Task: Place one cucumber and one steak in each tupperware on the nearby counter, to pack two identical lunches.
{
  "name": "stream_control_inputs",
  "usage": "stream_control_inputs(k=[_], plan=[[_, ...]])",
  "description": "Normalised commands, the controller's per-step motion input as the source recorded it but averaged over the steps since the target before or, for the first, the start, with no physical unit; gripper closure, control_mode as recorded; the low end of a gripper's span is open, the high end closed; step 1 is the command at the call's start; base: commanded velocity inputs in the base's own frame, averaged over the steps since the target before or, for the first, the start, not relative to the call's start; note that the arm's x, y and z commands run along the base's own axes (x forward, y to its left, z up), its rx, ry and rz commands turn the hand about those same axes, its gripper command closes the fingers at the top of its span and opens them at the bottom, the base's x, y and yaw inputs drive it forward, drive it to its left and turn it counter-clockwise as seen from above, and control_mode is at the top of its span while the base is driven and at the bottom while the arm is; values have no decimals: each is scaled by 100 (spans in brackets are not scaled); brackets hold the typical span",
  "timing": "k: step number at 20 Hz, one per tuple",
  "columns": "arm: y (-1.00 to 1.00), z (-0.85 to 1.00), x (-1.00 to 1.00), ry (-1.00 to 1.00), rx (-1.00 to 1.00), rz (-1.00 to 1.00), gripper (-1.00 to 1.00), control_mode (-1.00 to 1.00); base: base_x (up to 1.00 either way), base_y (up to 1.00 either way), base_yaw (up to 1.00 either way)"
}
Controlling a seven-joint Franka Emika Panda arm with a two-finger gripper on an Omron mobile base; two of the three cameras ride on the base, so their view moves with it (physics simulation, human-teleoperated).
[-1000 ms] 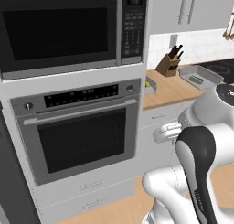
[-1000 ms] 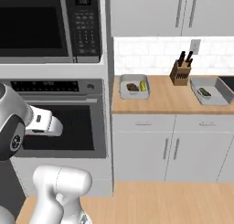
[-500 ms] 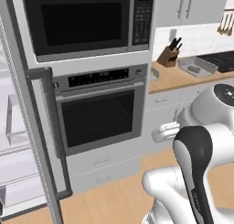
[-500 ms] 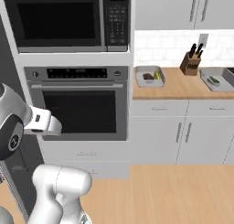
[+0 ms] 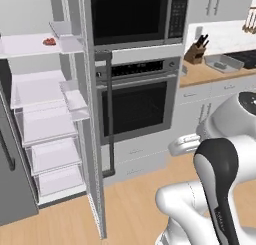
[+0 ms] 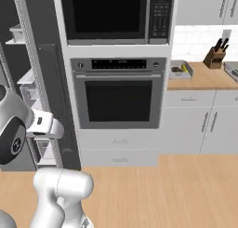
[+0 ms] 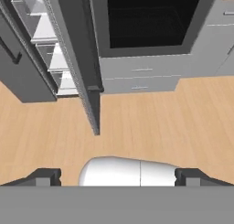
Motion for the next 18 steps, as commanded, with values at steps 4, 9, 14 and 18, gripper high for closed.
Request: stream_control_inputs(k=[4,9,14,18], plan=[[0,0,0,0,0,0,-100,100,-2,100,0],[0,0,0,0,0,0,-100,100,3,100,0],[0,0,0,0,0,0,-100,100,32,55,-4],[0,0,0,0,0,0,-100,100,55,15,-9]])
